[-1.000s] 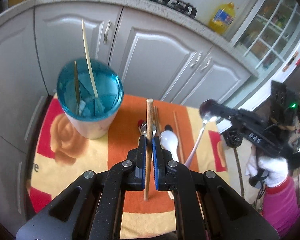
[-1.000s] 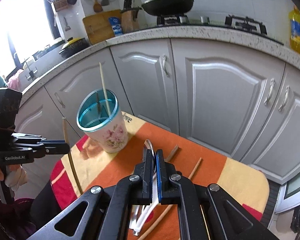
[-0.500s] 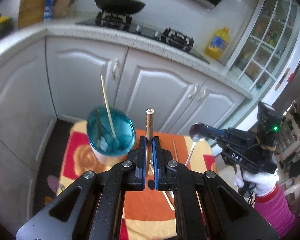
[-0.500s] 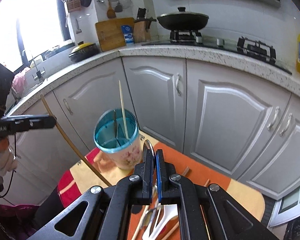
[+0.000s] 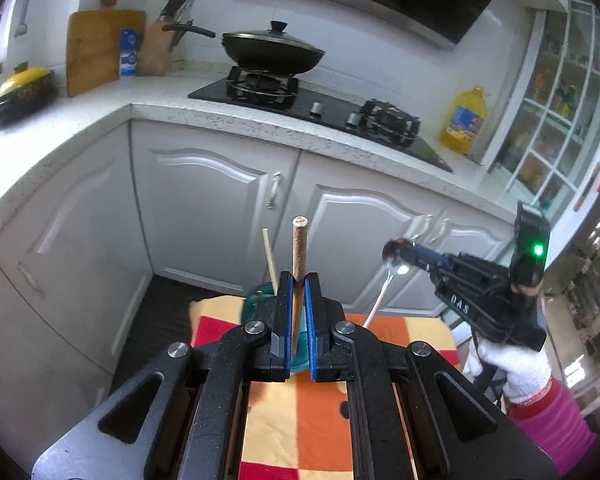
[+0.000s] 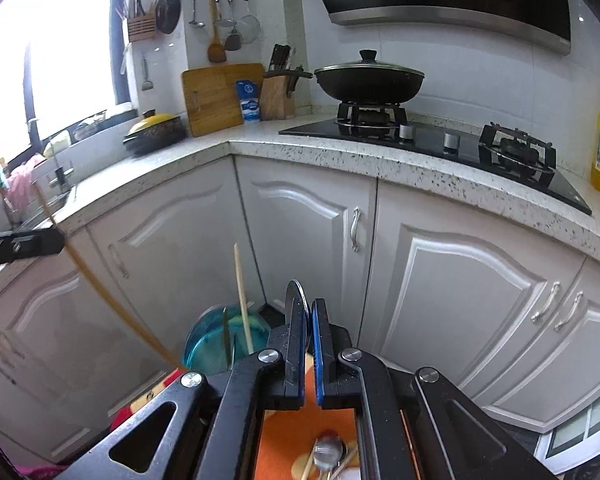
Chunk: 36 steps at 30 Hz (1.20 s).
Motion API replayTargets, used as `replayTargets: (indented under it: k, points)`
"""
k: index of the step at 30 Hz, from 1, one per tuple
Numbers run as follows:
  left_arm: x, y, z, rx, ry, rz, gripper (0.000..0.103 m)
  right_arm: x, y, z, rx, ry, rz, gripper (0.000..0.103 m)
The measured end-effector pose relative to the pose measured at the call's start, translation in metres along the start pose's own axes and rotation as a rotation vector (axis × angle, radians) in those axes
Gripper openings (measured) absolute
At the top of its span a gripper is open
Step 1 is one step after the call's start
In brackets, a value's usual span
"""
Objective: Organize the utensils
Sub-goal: 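Carry the chopstick and spoon up over the floral holder and lower them in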
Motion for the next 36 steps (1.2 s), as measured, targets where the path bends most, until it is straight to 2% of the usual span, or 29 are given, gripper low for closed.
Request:
replayTargets:
  k: [9,14,20,30,33,36]
  points:
    - [0.023,0.003,0.05,0.054,0.056,-0.019,0.004,0.001,0.026,0.052,0.009,-0.069,-0.035,0.003]
    - [0.029,-0.004,0.078,0.099,0.062,-0.035,0.004,0.006,0.025,0.077,0.026,-0.101,-0.085,0.003]
    - [0.028,-0.014,0.105,0.14,0.066,-0.039,0.004,0.018,0.013,0.099,0.052,-0.088,-0.127,0.003]
    - [0.026,-0.021,0.129,0.154,0.077,-0.048,0.004,0.042,-0.029,0.126,0.185,0.011,-0.183,0.005]
    - [0.024,-0.02,0.129,0.155,0.071,-0.05,0.004,0.046,-0.04,0.132,0.226,0.057,-0.173,0.006]
    - [0.024,-0.022,0.129,0.161,0.061,-0.059,0.004,0.045,-0.043,0.129,0.231,0.104,-0.143,0.007]
Point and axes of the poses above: each gripper's, at about its wrist camera, not at the fingertips, and z roughly the way its jaws point, x to its left, y to its top, the point moved 10 cm from there along z, roughly the way its jaws point, and after that the axes turned 11 degrees about x, right-handed, at the moved point
